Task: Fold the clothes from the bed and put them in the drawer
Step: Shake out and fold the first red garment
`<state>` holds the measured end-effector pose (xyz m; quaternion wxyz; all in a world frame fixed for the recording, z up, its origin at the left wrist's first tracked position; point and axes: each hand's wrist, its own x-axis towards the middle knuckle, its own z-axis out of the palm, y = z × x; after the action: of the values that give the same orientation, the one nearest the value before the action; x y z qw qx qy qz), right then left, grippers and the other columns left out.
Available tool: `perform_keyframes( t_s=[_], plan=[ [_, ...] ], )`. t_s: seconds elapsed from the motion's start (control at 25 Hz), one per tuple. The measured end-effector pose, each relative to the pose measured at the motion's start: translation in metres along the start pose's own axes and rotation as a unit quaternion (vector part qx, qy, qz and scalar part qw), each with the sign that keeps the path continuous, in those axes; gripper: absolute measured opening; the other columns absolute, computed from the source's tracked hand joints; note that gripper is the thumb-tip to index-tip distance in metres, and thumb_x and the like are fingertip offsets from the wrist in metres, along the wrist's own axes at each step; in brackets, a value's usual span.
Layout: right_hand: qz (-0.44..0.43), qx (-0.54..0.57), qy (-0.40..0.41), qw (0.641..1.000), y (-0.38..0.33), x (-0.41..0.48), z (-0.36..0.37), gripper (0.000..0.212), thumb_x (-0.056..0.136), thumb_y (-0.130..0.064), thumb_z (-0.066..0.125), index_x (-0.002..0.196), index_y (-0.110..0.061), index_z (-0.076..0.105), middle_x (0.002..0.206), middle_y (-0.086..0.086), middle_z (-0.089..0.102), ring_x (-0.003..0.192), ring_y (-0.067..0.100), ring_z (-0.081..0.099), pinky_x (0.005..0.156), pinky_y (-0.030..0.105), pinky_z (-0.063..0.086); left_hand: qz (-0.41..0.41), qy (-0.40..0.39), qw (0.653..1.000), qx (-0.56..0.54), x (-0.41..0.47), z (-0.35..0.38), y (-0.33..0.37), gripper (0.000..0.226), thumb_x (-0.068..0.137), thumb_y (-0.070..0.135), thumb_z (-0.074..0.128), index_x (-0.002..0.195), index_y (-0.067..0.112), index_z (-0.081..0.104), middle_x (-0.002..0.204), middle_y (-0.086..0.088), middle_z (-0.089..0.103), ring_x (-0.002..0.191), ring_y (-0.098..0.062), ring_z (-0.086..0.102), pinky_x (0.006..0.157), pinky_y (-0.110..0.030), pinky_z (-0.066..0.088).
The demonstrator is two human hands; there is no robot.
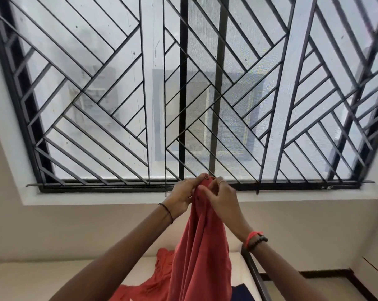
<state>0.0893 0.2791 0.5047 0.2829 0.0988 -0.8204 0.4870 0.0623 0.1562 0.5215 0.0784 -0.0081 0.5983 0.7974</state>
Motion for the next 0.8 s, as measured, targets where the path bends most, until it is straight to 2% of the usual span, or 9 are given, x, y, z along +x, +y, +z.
perform_keyframes(
  t_s=[0.08, 0.16, 0.24, 0.28, 0.4, 0.52, 0.56, 0.68, 0.8],
  plan=[
    [0.016, -0.010, -0.015, 1.000, 0.004, -0.012, 0.013, 0.038, 0.071, -0.024, 0.082, 0.085, -0.013, 0.049, 0.083, 0.007, 0.057, 0.069, 0.015, 0.050, 0.063, 0.015, 0.036, 0.013, -0.002, 1.000, -0.019, -0.001, 0.005, 0.002, 0.019, 0.085, 0.023, 0.069, 0.093, 0.006, 0.066, 0.065, -0.001, 0.051, 0.040, -0.005, 0.045, 0.036, -0.015, 0.035],
    [0.026, -0.008, -0.011, 1.000, 0.005, -0.016, 0.019, 0.048, 0.068, -0.022, 0.084, 0.092, -0.014, 0.044, 0.091, 0.009, 0.057, 0.076, 0.019, 0.053, 0.067, 0.020, 0.038, 0.021, -0.002, 0.999, -0.031, -0.005, 0.009, 0.003, 0.015, 0.087, 0.018, 0.067, 0.086, 0.004, 0.065, 0.057, 0.000, 0.059, 0.039, -0.004, 0.050, 0.034, -0.014, 0.036],
    [0.026, 0.005, -0.008, 1.000, 0.002, -0.017, 0.020, 0.046, 0.070, -0.016, 0.082, 0.095, -0.015, 0.043, 0.090, 0.007, 0.058, 0.076, 0.019, 0.056, 0.067, 0.019, 0.041, 0.025, -0.010, 0.999, -0.034, -0.007, 0.011, 0.005, 0.015, 0.089, 0.017, 0.065, 0.078, 0.007, 0.063, 0.051, 0.003, 0.060, 0.039, -0.004, 0.052, 0.035, -0.015, 0.039],
    [0.029, 0.009, -0.002, 1.000, 0.000, -0.017, 0.017, 0.043, 0.071, -0.014, 0.081, 0.095, -0.015, 0.045, 0.087, 0.005, 0.059, 0.073, 0.017, 0.057, 0.065, 0.016, 0.042, 0.028, -0.017, 0.999, -0.034, -0.007, 0.010, 0.005, 0.016, 0.089, 0.019, 0.065, 0.077, 0.008, 0.063, 0.054, 0.002, 0.060, 0.043, -0.005, 0.052, 0.038, -0.015, 0.041],
    [0.048, 0.039, 0.017, 0.998, 0.002, -0.013, 0.005, 0.033, 0.071, -0.016, 0.082, 0.091, -0.014, 0.056, 0.078, -0.003, 0.063, 0.067, 0.007, 0.059, 0.063, 0.008, 0.044, 0.040, -0.056, 0.998, -0.016, -0.006, 0.005, 0.001, 0.017, 0.090, 0.023, 0.063, 0.097, 0.008, 0.067, 0.069, 0.003, 0.066, 0.058, -0.004, 0.057, 0.055, -0.015, 0.047],
    [0.066, 0.073, 0.013, 0.995, 0.010, -0.005, -0.004, 0.029, 0.070, -0.016, 0.082, 0.090, -0.016, 0.062, 0.080, -0.003, 0.068, 0.073, 0.012, 0.064, 0.069, 0.016, 0.051, 0.039, -0.095, 0.993, 0.055, -0.008, -0.002, -0.012, 0.018, 0.091, 0.027, 0.061, 0.106, 0.020, 0.069, 0.075, 0.008, 0.060, 0.064, -0.001, 0.047, 0.061, -0.017, 0.033],
    [0.068, 0.078, 0.001, 0.995, 0.012, -0.004, -0.006, 0.028, 0.070, -0.014, 0.082, 0.089, -0.019, 0.062, 0.080, -0.003, 0.068, 0.074, 0.012, 0.065, 0.071, 0.019, 0.052, 0.036, -0.101, 0.993, 0.058, -0.006, -0.004, -0.017, 0.022, 0.092, 0.026, 0.060, 0.112, 0.020, 0.068, 0.077, 0.007, 0.058, 0.065, -0.001, 0.046, 0.063, -0.017, 0.033],
    [0.065, 0.080, -0.051, 0.993, 0.015, -0.002, -0.008, 0.030, 0.068, -0.012, 0.083, 0.088, -0.024, 0.065, 0.081, -0.003, 0.071, 0.077, 0.009, 0.067, 0.076, 0.022, 0.054, 0.030, -0.096, 0.995, 0.016, -0.006, -0.007, -0.020, 0.026, 0.096, 0.020, 0.053, 0.119, 0.012, 0.063, 0.087, 0.000, 0.061, 0.068, -0.005, 0.050, 0.067, -0.016, 0.041],
    [0.048, 0.060, -0.090, 0.993, 0.018, 0.000, -0.010, 0.044, 0.061, -0.031, 0.086, 0.102, -0.020, 0.072, 0.090, 0.000, 0.073, 0.085, 0.011, 0.069, 0.081, 0.030, 0.056, 0.022, -0.112, 0.993, -0.001, -0.007, -0.007, -0.016, 0.028, 0.099, 0.016, 0.045, 0.122, 0.010, 0.060, 0.089, -0.001, 0.068, 0.067, -0.007, 0.061, 0.063, -0.016, 0.047]
  ],
)
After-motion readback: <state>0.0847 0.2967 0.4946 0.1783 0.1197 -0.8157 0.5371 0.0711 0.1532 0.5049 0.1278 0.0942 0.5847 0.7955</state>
